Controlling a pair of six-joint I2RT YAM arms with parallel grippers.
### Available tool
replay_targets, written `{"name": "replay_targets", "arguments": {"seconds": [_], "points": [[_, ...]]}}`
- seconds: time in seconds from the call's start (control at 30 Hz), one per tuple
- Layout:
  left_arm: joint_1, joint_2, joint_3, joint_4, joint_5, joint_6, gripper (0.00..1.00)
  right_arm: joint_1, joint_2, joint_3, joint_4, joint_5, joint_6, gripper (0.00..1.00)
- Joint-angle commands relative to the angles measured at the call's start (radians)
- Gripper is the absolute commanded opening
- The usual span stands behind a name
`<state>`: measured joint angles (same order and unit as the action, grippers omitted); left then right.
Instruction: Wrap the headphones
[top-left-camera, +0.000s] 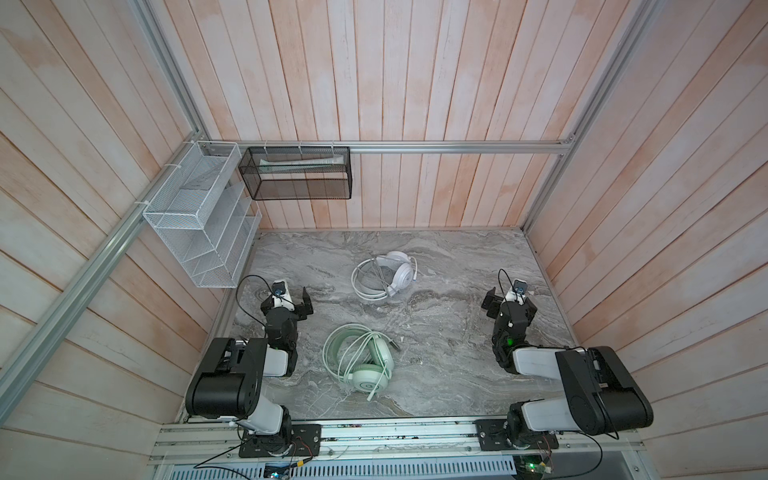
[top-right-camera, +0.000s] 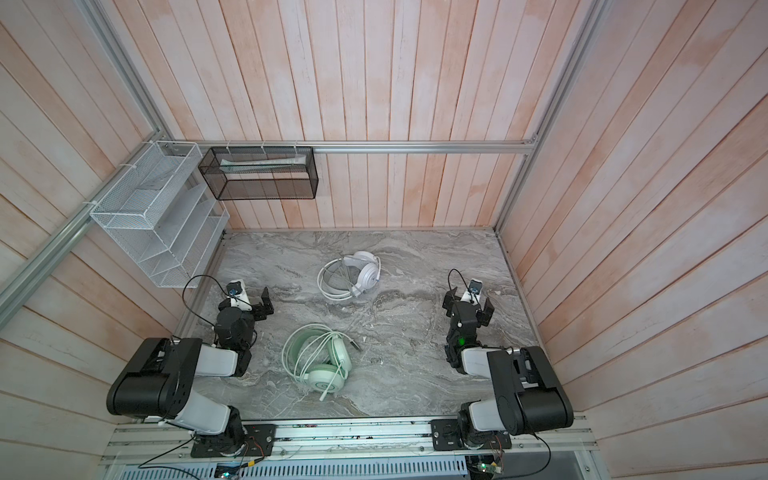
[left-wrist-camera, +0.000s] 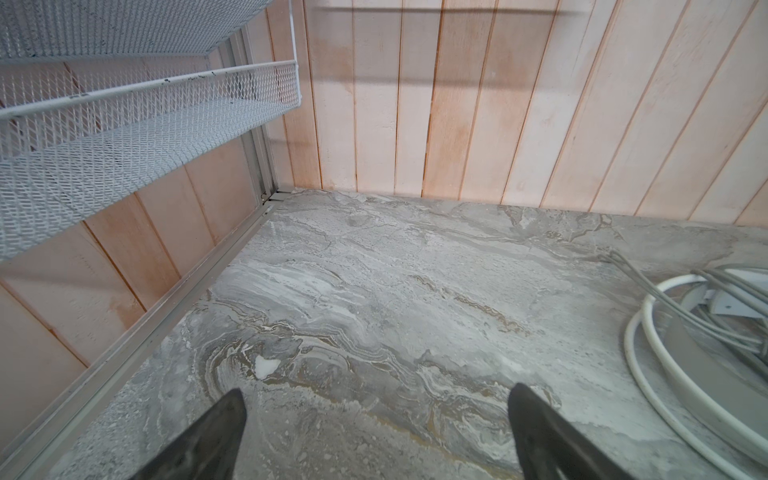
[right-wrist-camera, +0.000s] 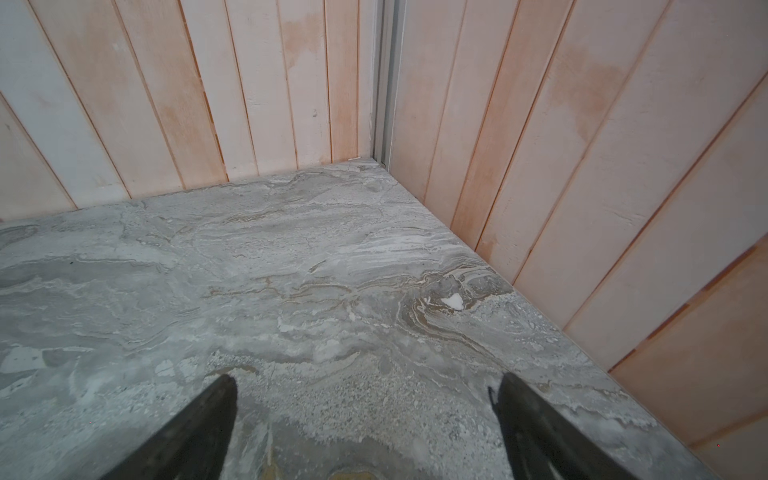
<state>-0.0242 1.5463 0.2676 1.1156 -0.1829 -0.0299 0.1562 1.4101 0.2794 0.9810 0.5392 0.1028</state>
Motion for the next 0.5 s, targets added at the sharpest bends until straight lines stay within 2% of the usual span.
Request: {"name": "replay_targets", "arguments": {"seconds": [0.0,0.47], "points": [[0.005,-0.005,0.01,0.019,0.014,-0.007,0.98,-0.004,0.009,0.017,0.046,-0.045,-0.032,0.98],[0.006,-0.005,0.01,0.018,0.013,-0.007,0.99,-0.012,0.057,0.083,-0.03,-0.1,-0.046,0.98]]}}
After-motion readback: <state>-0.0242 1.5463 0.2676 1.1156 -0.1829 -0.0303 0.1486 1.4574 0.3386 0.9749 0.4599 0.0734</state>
